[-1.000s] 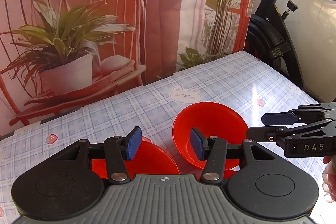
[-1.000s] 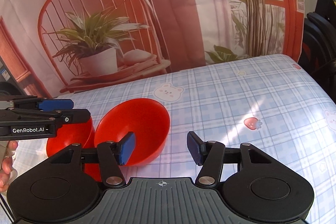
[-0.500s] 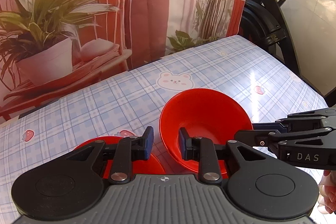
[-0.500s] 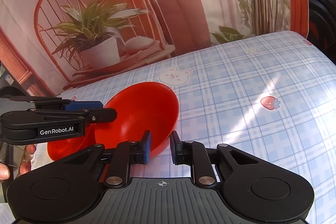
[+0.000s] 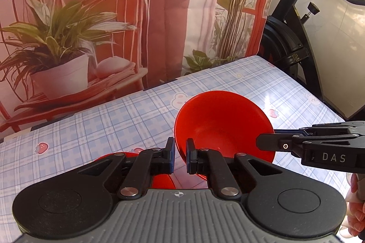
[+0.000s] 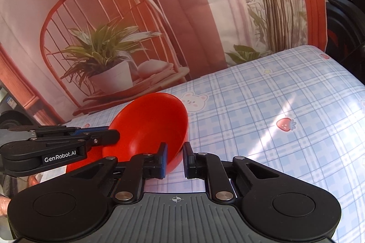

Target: Organize plates and bowls

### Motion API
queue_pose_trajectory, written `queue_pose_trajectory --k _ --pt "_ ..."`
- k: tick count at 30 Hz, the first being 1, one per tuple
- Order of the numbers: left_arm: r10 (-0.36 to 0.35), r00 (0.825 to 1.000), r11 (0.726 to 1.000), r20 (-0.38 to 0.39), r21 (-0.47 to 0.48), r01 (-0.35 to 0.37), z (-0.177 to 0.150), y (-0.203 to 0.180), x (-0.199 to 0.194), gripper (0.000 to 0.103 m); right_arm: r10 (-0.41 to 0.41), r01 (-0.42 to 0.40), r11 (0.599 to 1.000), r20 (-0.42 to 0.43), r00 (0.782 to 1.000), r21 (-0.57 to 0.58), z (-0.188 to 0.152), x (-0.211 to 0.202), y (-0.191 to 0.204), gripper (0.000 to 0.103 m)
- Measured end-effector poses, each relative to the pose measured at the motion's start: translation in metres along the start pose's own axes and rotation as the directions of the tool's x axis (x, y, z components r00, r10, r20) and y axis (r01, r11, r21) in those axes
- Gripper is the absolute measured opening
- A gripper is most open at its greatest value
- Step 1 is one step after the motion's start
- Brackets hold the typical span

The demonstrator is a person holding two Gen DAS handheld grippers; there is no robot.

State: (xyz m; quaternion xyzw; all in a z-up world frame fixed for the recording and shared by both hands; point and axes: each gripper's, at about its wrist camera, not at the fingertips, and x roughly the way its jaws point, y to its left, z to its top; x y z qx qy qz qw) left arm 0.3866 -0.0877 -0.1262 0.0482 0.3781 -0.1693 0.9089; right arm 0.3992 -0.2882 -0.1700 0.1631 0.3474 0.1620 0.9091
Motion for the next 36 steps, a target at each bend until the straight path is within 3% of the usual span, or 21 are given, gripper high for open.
queue_pose_trajectory --k 6,16,26,36 --pt "0.002 0.999 1.0 0.039 -0.023 -0.001 -0.005 0.002 -0.03 0.011 0.015 -0.014 1.0 0.016 1.0 -0.023 0.0 -0.022 0.017 0.013" --pt "-0.028 0.999 0.996 0.028 -0.08 0.03 -0.04 0.012 -0.06 0.012 0.04 -0.04 0.999 -0.016 0.999 -0.031 -0.027 -0.046 0.036 0.014" --pt "-0.038 0.999 0.997 -0.009 -0.062 0.037 -0.069 0.007 -0.066 0.013 0.021 -0.023 0.999 -0.064 0.998 -0.03 -0.057 -0.045 0.039 0.014" --pt "-0.046 0.999 0.995 -0.026 -0.089 0.044 -0.082 0.009 -0.068 0.014 0.008 -0.013 0.999 -0.097 0.995 -0.047 -0.065 -0.039 0.043 0.014"
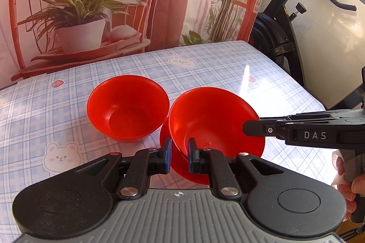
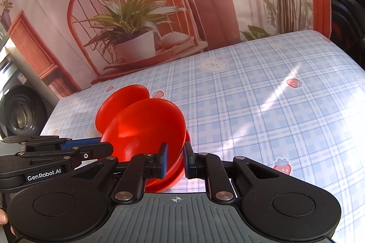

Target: Organize plates and bowls

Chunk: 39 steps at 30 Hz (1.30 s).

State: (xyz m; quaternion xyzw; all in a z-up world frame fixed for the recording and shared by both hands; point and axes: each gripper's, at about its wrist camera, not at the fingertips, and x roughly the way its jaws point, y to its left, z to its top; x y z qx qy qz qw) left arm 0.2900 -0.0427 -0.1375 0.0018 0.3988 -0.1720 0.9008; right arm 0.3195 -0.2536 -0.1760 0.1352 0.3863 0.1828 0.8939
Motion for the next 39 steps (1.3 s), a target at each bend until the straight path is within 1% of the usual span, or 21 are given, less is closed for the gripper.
queue_pose_trajectory --k 8,9,11,13,17,19,20,21,25,29,31,34,37,39 --pt "-0.004 1.0 1.0 -0.01 0.002 0.004 -0.005 -0.001 0.002 0.015 -0.018 0.018 1.0 -0.016 1.0 -0.014 -0.002 0.004 0.002 0.016" --pt "-0.003 1.0 1.0 -0.009 0.004 0.003 -0.005 -0.001 0.002 0.016 -0.021 0.021 1.0 -0.017 1.0 -0.012 -0.002 0.004 0.002 0.016" --pt "-0.004 1.0 1.0 -0.013 0.005 0.004 -0.005 -0.001 0.002 0.018 -0.028 0.028 1.0 -0.016 0.999 -0.01 -0.002 0.003 0.002 0.02" --pt "-0.004 1.0 1.0 -0.019 0.0 0.004 -0.005 0.0 0.003 0.021 -0.036 0.036 0.999 -0.017 0.999 -0.011 -0.002 0.003 0.002 0.02" --pt "-0.009 1.0 1.0 -0.024 -0.014 0.009 -0.006 0.005 0.001 0.022 -0.048 0.048 0.999 -0.017 0.999 -0.018 0.0 0.002 0.003 0.02" --pt "-0.012 1.0 1.0 -0.013 -0.022 0.011 -0.005 0.008 -0.003 0.029 -0.047 0.047 0.999 -0.013 0.999 -0.021 0.003 0.0 0.004 0.02" --pt "-0.01 1.0 1.0 -0.004 -0.025 0.01 -0.005 0.01 -0.006 0.035 -0.045 0.045 0.999 -0.01 0.999 -0.024 0.005 -0.001 0.005 0.02" --pt "-0.008 1.0 1.0 0.004 -0.03 0.008 -0.004 0.013 -0.008 0.037 -0.042 0.042 0.999 -0.006 0.999 -0.028 0.007 -0.002 0.007 0.02" --pt "0.006 0.999 0.997 0.045 -0.077 -0.003 0.002 0.03 -0.02 0.037 -0.018 0.019 0.998 0.013 1.0 -0.056 0.02 -0.004 0.016 0.02" --pt "0.04 0.996 0.989 0.08 -0.145 -0.028 0.011 0.051 -0.027 0.037 0.003 0.0 0.995 0.03 1.0 -0.095 0.037 0.001 0.03 0.02" --pt "0.058 0.994 0.979 0.088 -0.201 -0.039 0.014 0.064 -0.028 0.037 0.014 -0.01 0.993 0.038 0.999 -0.115 0.046 0.007 0.037 0.02" --pt "0.058 0.993 0.963 0.098 -0.269 -0.03 0.015 0.079 -0.025 0.038 0.02 -0.014 0.988 0.038 0.999 -0.151 0.056 0.021 0.05 0.02" --pt "0.07 0.993 0.955 0.093 -0.293 -0.04 0.015 0.085 -0.017 0.038 0.02 -0.015 0.984 0.023 1.0 -0.176 0.065 0.039 0.058 0.02" --pt "0.078 0.993 0.95 0.085 -0.309 -0.048 0.013 0.089 -0.01 0.038 0.015 -0.014 0.985 0.004 1.0 -0.173 0.07 0.053 0.059 0.02"
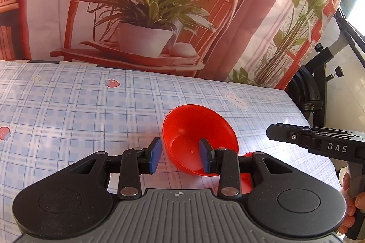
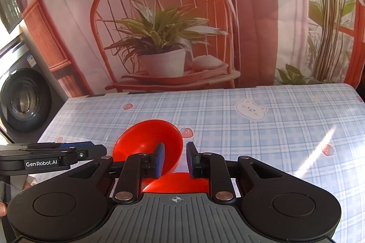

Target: Organize plates and bowls

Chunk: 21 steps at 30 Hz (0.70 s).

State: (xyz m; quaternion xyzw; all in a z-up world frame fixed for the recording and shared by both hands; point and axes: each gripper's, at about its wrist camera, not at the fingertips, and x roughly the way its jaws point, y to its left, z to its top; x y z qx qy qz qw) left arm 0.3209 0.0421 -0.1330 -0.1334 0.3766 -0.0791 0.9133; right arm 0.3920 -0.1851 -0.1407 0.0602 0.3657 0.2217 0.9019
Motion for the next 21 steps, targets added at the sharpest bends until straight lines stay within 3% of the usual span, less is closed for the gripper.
queue_pose_trajectory --k 13,17,21 --pt "-0.02 0.999 0.997 -0.042 -0.077 0.017 -0.011 0.011 0.033 0.036 -0.009 0.019 0.996 -0.114 0.993 0.088 0.0 0.061 -0.016 0.02" --pt "-0.04 0.998 0.997 -0.052 -0.069 0.036 -0.013 0.011 0.036 0.019 -0.022 0.032 0.997 -0.131 0.991 0.068 -0.005 0.069 -0.012 0.017" --pt "-0.042 0.998 0.997 -0.045 -0.071 0.039 -0.013 0.012 0.034 0.018 -0.002 0.011 0.998 -0.135 0.991 0.06 -0.007 0.071 -0.008 0.011"
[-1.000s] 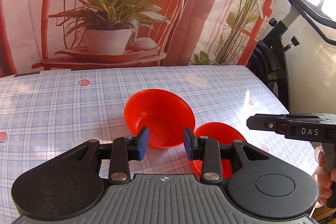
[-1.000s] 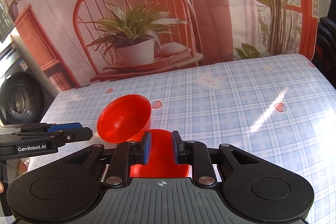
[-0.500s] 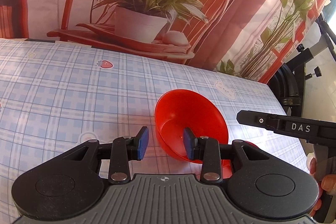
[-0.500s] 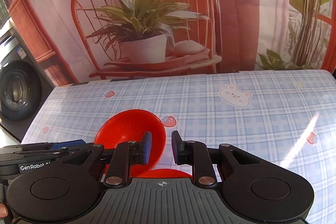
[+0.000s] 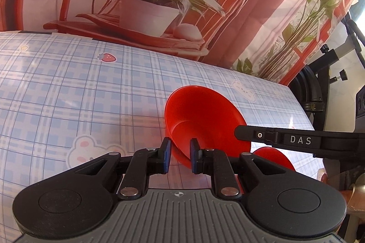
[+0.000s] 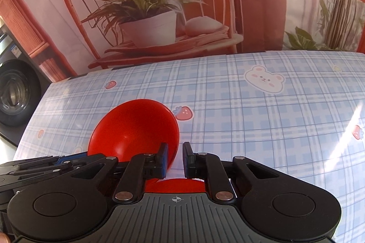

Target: Organize plates and bowls

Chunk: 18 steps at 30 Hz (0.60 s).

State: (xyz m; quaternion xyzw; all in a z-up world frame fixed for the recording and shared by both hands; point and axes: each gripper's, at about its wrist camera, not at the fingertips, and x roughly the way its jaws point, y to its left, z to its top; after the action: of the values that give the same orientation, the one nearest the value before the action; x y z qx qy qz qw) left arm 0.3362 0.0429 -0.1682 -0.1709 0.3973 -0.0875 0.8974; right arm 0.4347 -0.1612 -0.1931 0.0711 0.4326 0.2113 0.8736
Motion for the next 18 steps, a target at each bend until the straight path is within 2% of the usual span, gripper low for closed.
queue_pose_trajectory --k 7,13,18 --pt "0.021 1.0 0.999 0.022 0.027 -0.021 0.005 -0.005 -0.012 0.018 0.013 -0.012 1.0 0.031 0.999 -0.006 0.002 -0.012 0.008 0.011" --pt "0.022 0.997 0.998 0.081 0.053 -0.026 0.015 -0.017 -0.036 0.018 0.005 -0.002 0.999 0.071 0.997 -0.042 0.005 -0.03 0.017 0.011" --pt "0.025 0.995 0.996 0.1 0.088 -0.034 0.017 -0.031 -0.051 0.018 0.017 -0.013 0.999 0.1 0.995 -0.038 0.005 -0.048 0.018 0.011"
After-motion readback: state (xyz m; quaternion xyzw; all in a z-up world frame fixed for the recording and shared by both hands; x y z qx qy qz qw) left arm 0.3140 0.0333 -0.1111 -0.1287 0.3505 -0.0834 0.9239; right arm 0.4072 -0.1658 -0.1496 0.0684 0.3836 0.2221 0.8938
